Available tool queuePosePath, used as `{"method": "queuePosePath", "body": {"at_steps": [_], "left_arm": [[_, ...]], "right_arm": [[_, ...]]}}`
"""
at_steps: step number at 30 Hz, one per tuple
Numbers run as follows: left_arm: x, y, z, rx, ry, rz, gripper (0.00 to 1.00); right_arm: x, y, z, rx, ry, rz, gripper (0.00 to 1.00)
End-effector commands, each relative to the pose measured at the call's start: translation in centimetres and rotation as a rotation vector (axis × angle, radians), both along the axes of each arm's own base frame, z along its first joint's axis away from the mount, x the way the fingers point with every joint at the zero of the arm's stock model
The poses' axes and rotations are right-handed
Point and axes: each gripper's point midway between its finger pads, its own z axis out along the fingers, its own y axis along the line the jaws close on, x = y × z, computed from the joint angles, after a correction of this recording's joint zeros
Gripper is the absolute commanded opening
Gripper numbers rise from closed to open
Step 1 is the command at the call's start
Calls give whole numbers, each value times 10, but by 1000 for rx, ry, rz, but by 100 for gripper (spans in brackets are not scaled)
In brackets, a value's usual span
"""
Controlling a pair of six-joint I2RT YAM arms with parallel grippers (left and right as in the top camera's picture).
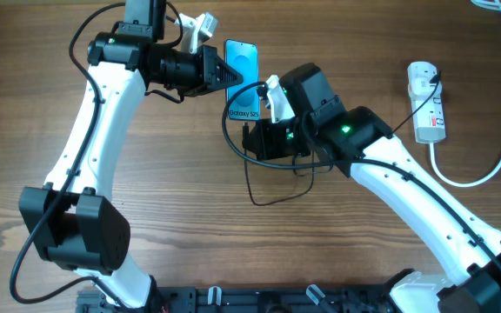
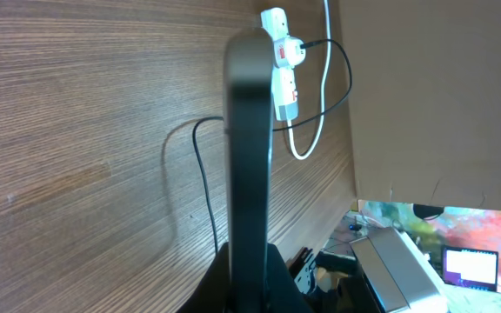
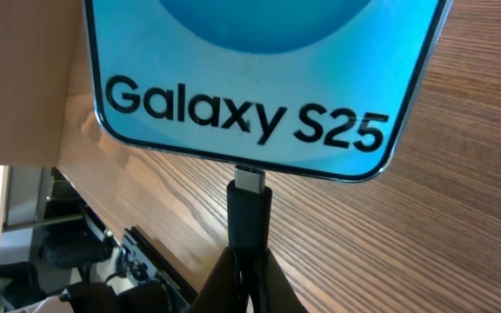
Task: Plug charger to phone and switch on socket
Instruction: 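Align the USB-C plug under the phone's bottom port with right gripper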
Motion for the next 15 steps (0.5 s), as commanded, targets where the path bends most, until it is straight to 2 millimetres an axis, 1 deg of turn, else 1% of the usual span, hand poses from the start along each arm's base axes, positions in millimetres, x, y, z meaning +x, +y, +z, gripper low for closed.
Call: {"method": "queuePosePath", "body": {"at_steps": [1, 15], "left_arm": [[-4, -4, 10, -31, -11, -17, 4], [-7, -6, 13, -50, -1, -27, 4]], "right_arm": [[1, 5, 16, 43, -17, 1, 4], [-1, 7, 18, 61, -2, 3, 4]]}}
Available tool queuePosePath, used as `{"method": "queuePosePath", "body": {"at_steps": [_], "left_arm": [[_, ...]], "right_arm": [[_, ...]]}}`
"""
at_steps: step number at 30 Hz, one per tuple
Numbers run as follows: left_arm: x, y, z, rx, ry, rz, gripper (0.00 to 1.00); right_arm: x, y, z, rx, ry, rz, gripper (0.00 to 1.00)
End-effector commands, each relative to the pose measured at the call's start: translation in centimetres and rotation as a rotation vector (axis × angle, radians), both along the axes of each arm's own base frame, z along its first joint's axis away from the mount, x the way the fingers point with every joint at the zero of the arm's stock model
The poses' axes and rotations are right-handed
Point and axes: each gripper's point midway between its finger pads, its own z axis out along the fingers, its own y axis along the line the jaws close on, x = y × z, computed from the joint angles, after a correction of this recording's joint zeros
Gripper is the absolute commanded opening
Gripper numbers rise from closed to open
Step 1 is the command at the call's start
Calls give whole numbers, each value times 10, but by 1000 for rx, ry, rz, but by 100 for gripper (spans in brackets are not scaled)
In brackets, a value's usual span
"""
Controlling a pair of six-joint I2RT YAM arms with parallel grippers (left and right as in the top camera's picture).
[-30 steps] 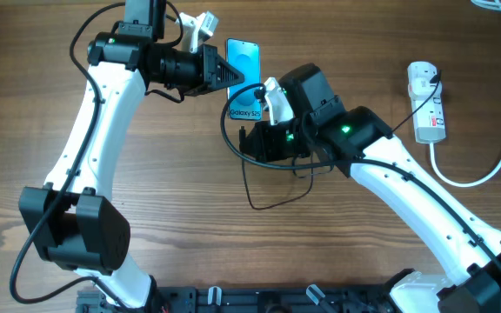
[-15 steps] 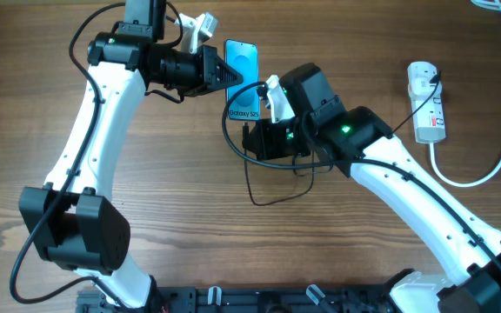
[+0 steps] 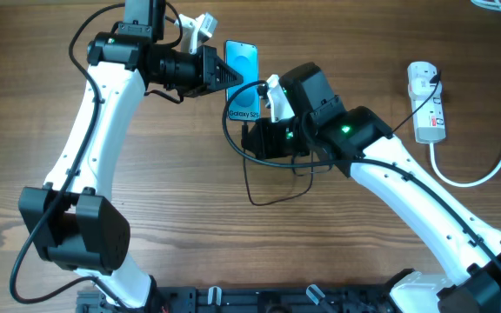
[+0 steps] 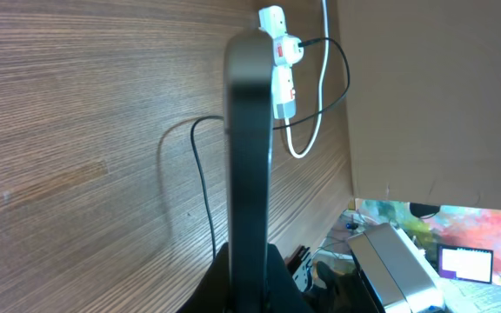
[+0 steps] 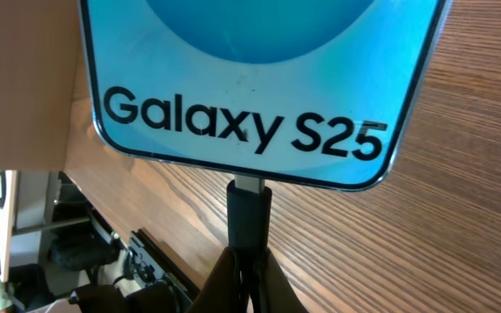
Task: Plug charger to phone and switch on socket
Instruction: 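Align the USB-C plug under the phone's bottom port with right gripper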
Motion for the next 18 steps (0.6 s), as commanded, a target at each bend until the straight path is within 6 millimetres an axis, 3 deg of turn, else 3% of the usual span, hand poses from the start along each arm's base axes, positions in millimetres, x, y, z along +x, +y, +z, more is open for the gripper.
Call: {"method": "queuePosePath", "body": {"at_steps": [1, 18], "left_arm": [[-5, -5, 12, -43, -10, -23, 4], [-5, -5, 12, -42, -12, -24, 4]], "right_arm": [[-1, 6, 17, 47, -19, 16, 4], [5, 4, 16, 33, -43, -4, 4]]}}
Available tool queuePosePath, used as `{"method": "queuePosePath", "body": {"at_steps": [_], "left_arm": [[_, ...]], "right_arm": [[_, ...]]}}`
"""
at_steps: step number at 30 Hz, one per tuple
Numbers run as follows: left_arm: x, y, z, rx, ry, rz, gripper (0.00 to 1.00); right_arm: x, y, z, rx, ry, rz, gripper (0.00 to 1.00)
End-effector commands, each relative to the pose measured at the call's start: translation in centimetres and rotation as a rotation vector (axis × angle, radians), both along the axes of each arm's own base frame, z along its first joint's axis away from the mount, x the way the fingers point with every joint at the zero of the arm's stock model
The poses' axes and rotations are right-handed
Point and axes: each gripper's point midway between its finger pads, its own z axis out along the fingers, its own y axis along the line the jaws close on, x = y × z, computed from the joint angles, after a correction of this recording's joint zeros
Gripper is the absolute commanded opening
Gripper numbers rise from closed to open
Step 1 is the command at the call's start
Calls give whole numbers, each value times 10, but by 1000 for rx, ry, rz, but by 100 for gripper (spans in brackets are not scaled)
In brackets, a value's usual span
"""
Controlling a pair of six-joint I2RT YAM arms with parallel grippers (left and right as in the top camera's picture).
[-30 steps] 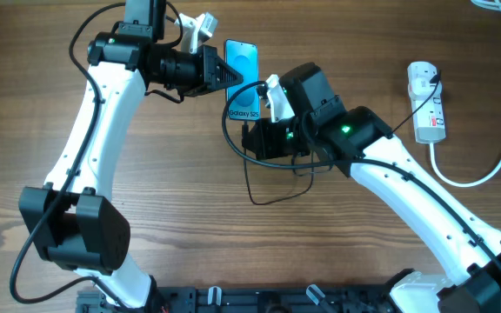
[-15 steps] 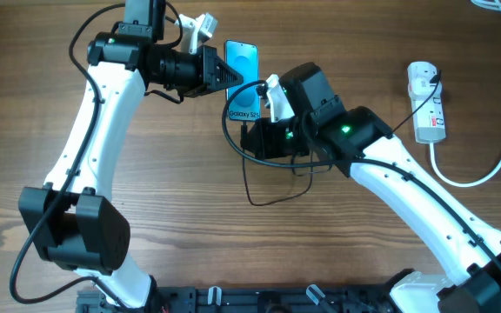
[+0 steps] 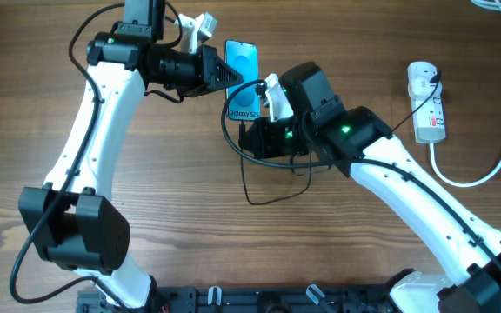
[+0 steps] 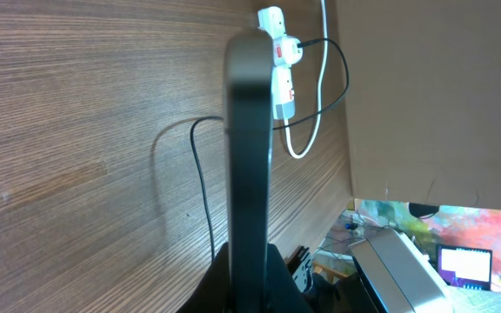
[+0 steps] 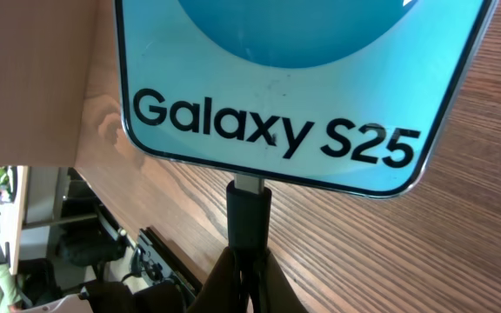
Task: Plug charger to phone and switch on socket
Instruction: 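Align the USB-C plug under the phone's bottom port with right gripper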
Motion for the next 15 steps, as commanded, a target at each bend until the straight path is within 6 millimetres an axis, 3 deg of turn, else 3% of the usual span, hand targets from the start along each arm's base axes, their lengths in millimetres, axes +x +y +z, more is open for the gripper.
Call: {"method": "queuePosePath", "body": {"at_steps": [1, 15], "left_arm": [[-5, -5, 12, -40, -11, -24, 4], [-5, -5, 11, -40, -8, -24, 4]], "right_arm": [[5, -3, 9, -11, -34, -31, 4], [6, -2, 11, 3, -23, -45, 4]]}}
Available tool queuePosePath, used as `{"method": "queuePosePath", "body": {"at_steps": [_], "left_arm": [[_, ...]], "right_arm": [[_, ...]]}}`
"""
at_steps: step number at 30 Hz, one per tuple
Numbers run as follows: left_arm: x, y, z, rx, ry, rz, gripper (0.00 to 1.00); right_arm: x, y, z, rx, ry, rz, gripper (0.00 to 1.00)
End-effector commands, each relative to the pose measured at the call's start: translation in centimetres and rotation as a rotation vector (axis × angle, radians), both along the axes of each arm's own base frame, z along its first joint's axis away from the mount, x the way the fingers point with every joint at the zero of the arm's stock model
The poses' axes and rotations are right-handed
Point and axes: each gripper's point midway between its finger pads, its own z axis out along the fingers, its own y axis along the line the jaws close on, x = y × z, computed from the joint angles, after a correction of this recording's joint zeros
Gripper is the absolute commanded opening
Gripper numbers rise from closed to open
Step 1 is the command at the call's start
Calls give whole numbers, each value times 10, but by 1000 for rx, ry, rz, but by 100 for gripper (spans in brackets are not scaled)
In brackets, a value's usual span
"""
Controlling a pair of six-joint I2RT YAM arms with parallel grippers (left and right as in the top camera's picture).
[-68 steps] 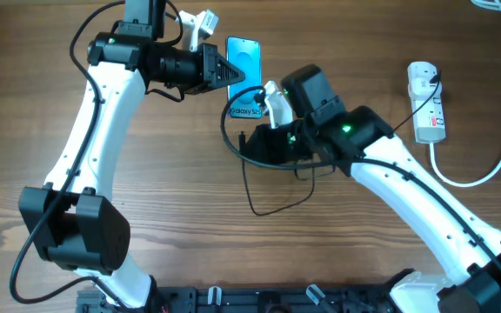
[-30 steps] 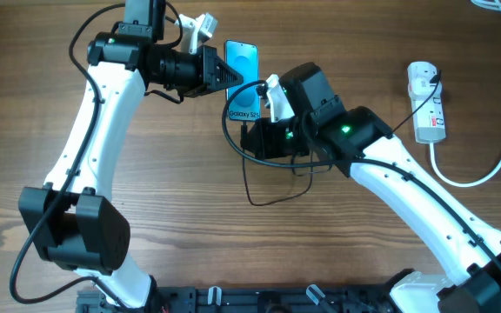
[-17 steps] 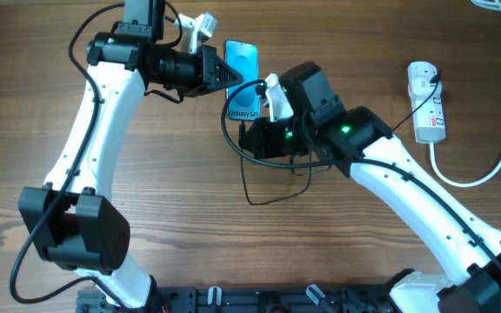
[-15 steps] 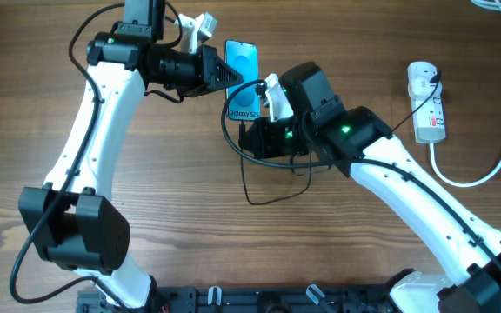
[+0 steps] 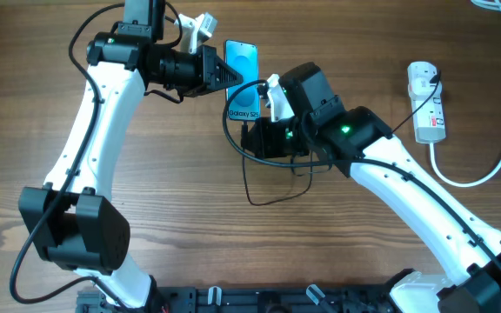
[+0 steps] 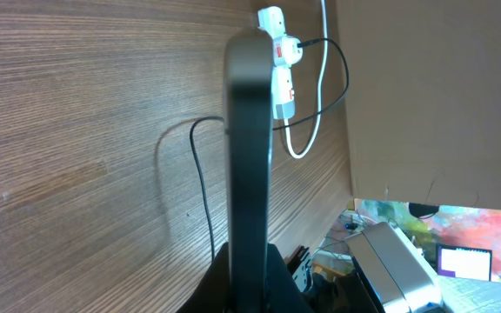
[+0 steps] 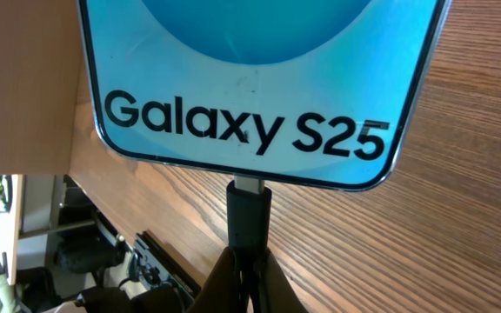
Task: Plug charger to phone and switch on socket
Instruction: 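Align the USB-C plug under the phone's bottom port with right gripper, then push the plug up into the phone's port with the right gripper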
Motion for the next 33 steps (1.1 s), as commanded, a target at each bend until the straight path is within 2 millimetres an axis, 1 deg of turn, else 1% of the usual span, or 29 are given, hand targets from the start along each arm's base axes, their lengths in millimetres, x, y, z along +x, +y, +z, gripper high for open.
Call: {"method": "queuePosePath", "body": {"at_steps": [1, 12, 27, 33], "left_arm": [[-5, -5, 11, -39, -9, -24, 4], [-1, -6, 14, -43, -38, -24, 4], [0, -4, 11, -23, -37, -13, 4], [3, -4, 11, -21, -50, -11, 4]], "right_arm": [[5, 2, 14, 22, -40, -15, 4], [0, 2, 13, 20, -24, 5, 4], [2, 3, 15, 29, -36, 5, 4], [0, 3, 14, 27, -27, 12, 4]]}}
